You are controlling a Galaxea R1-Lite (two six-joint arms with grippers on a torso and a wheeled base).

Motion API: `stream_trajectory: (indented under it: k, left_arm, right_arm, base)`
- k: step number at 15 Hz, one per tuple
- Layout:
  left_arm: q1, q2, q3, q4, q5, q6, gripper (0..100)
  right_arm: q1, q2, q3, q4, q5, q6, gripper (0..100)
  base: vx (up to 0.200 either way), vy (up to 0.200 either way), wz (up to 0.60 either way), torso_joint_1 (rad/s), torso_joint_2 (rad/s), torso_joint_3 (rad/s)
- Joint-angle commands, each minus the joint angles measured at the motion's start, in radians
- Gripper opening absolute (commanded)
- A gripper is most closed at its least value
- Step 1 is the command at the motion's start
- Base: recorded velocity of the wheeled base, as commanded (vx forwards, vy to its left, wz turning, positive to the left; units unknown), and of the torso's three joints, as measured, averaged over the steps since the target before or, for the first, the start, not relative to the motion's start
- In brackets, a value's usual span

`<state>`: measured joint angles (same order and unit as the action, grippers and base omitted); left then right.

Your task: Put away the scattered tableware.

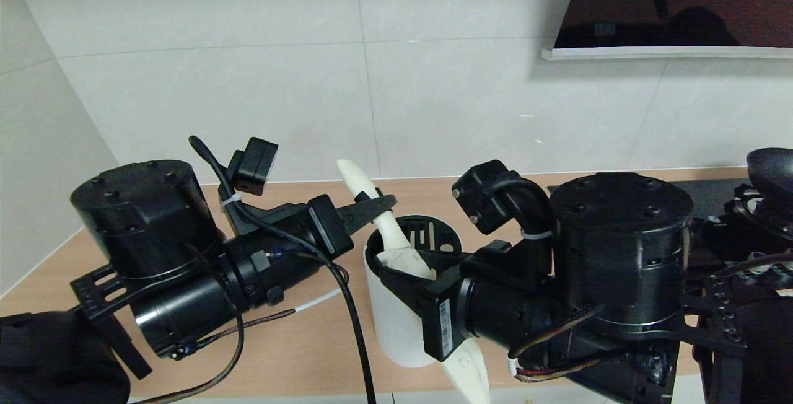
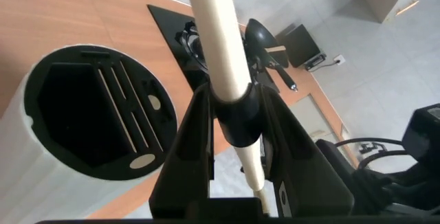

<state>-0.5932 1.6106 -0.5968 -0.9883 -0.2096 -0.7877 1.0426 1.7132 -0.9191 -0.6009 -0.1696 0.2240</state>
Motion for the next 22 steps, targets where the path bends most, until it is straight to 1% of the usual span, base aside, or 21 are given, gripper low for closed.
stream_trajectory:
  k: [1,4,5,9,11,12,14,16,17,18,20,21,22]
  left_arm:
    - [0.0,-0.001,0.0,0.0,-0.001,-0.001,0]
    - [-0.01,0.0,0.002,0.0,-0.001,-0.001,0]
    - [-0.011,-0.001,0.002,0.0,-0.002,-0.001,0]
    - [-0.011,-0.012,0.0,-0.001,-0.001,-0.005,0]
    - [-0.011,-0.014,-0.001,-0.027,0.002,-0.005,0]
    - [-0.013,-0.017,-0.001,-0.041,0.013,-0.004,0]
    - [-0.022,-0.043,-0.001,-0.035,0.039,0.002,0]
    - [-0.02,-0.078,-0.023,-0.012,0.045,0.007,0]
    - [-0.014,-0.103,-0.051,0.033,0.062,0.011,0]
    - [-0.005,-0.124,-0.093,0.112,0.095,0.013,0]
    - [-0.004,-0.153,-0.195,0.29,0.18,0.016,0]
    - [-0.004,-0.158,-0.228,0.342,0.208,0.022,0]
    - [-0.004,-0.164,-0.258,0.389,0.231,0.039,0]
  right_arm:
    - [0.001,-0.001,-0.003,0.0,-0.002,0.0,0]
    - [0.001,0.002,-0.003,0.001,-0.004,0.0,0]
    - [0.001,0.002,-0.003,0.001,-0.004,0.0,100]
    - [0.001,-0.001,-0.001,0.001,-0.004,0.0,100]
    - [-0.001,-0.01,-0.001,0.001,-0.005,0.0,100]
    - [-0.01,-0.03,-0.001,0.003,-0.005,-0.002,100]
    - [-0.056,-0.06,-0.006,0.01,-0.004,-0.003,100]
    - [-0.095,-0.096,-0.018,0.012,-0.004,-0.003,100]
    - [-0.118,-0.118,-0.018,0.012,-0.002,-0.003,100]
    - [-0.147,-0.132,-0.023,0.012,0.004,-0.005,100]
    - [-0.194,-0.141,-0.044,0.018,0.005,-0.005,100]
    - [-0.203,-0.149,-0.047,0.023,0.005,-0.005,100]
    - [-0.21,-0.153,-0.049,0.023,0.005,-0.005,100]
  base:
    - [0.0,0.0,0.0,0.0,0.0,0.0]
    - [0.0,0.0,0.0,0.0,0.0,0.0]
    - [0.0,0.0,0.0,0.0,0.0,0.0]
    - [0.0,0.0,0.0,0.0,0.0,0.0]
    - [0.0,0.0,0.0,0.0,0.0,0.0]
    - [0.0,0.0,0.0,0.0,0.0,0.0]
    - [0.0,0.0,0.0,0.0,0.0,0.0]
    - [0.0,0.0,0.0,0.0,0.0,0.0]
    - [0.0,0.0,0.0,0.0,0.0,0.0]
    - [0.0,0.0,0.0,0.0,0.0,0.0]
    - [0.0,0.0,0.0,0.0,0.0,0.0]
    - [0.0,0.0,0.0,0.0,0.0,0.0]
    - [0.0,0.0,0.0,0.0,0.0,0.0]
